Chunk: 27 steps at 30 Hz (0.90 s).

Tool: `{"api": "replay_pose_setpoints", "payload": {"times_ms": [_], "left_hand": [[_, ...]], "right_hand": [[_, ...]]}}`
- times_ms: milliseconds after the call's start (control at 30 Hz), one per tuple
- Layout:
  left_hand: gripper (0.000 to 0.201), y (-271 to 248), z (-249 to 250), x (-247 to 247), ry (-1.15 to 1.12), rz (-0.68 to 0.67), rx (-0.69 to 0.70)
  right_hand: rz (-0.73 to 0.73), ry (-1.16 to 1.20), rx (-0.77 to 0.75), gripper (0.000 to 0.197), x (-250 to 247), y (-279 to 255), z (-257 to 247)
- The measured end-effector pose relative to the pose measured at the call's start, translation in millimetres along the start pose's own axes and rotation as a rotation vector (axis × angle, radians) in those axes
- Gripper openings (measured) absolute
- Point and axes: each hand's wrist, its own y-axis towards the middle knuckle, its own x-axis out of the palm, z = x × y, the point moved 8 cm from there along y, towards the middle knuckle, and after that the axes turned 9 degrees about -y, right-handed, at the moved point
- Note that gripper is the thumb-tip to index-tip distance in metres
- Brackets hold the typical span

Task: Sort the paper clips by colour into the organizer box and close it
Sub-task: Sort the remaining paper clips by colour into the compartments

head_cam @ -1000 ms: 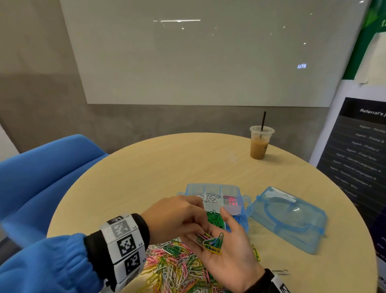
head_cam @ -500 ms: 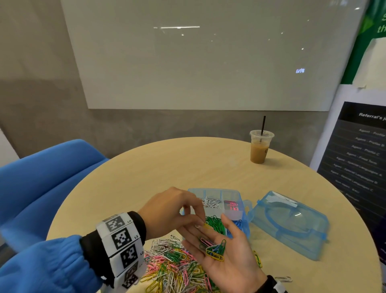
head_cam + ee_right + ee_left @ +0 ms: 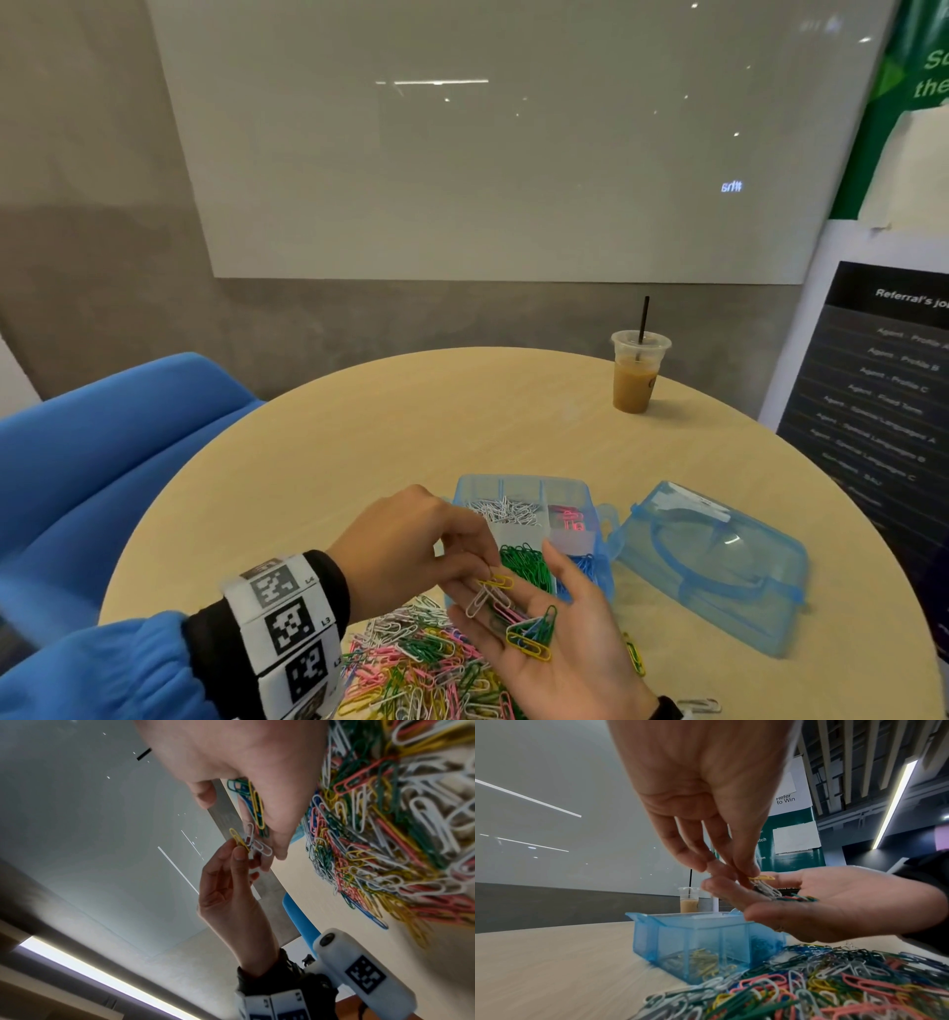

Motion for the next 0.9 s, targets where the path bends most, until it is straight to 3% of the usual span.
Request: {"api": "replay_pose_setpoints", "payload": {"times_ms": [267,500,900], "left_hand": [[0.010,0.0,-4.4,0.9,0.000,0.054,-0.027],[0.016,1.4,-3.8,11.0,0.076,0.008,-0.036],[0.009,-4.4,-9.0,5.0,-0.380,0.130,-0.102]], "right_hand": [[0.048,0.023,0.028,0.074,-2.2,0.8,3.7],[0.069,0.020,-0.002,0.054,-4.9,3.8,3.0],[-0.024,-0.031,-0.054,0.032,9.2,-2.3,-2.3]]}}
